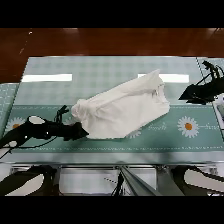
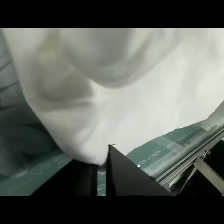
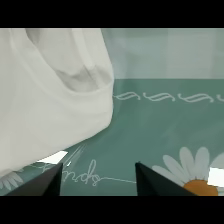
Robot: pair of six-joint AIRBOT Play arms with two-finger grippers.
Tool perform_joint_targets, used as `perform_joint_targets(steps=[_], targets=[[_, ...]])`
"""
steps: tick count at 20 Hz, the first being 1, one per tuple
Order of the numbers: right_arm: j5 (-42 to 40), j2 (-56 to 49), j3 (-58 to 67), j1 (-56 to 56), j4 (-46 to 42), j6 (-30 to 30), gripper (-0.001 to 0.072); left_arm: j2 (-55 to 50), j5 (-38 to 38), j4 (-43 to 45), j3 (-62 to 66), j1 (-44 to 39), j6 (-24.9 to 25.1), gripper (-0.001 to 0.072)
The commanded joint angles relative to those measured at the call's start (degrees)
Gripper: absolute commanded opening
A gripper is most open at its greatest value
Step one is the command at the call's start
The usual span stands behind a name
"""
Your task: Fold the shirts.
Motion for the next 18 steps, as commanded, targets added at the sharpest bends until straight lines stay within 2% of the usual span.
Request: perform_joint_targets(steps=[1,4,9,16,17,18], targets=[[-0.02,1.14,-0.9,-0.33,-2.73,-0.83,0.0539,-3.43,3.23,-0.04,1.01,-0.7,-0.11,0.0021],[-3.45,1.11,-6.25,-2.51,2.75,-3.13,0.0541,-3.43,1.11,-0.02,2.47,0.44,1.53,0.002],[-18.67,0.83,-17.81,-1.64,14.88,-4.0,0.0542,-3.19,-1.57,-0.02,5.73,0.44,2.29,0.002],[-29.46,-4.94,-21.46,5.73,15.78,-4.42,0.054,-3.19,-2.69,-0.02,12.61,0.44,2.27,0.002],[-30.47,-5.62,-21.46,7.15,15.78,-3.96,0.0513,-3.19,-2.69,-0.04,13.73,0.42,2.27,0.002],[-30.8,-5.97,-21.46,8.46,15.76,-3.76,0.0371,-3.19,-2.69,-0.04,14.69,0.42,2.27,0.002]])
